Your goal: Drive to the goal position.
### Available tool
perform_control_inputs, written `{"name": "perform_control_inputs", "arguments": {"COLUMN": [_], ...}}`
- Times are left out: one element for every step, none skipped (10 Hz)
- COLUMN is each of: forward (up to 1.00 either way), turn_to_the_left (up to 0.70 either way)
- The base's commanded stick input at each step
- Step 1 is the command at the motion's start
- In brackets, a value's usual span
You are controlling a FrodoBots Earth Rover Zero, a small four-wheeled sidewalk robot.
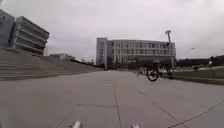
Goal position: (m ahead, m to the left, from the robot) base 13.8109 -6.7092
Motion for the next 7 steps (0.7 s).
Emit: {"name": "perform_control_inputs", "arguments": {"forward": [0.7, 0.7, 0.7, 0.7, 0.7, 0.7, 0.7], "turn_to_the_left": [0.0, 0.0, 0.0, 0.0, 0.0, 0.0, 0.0]}}
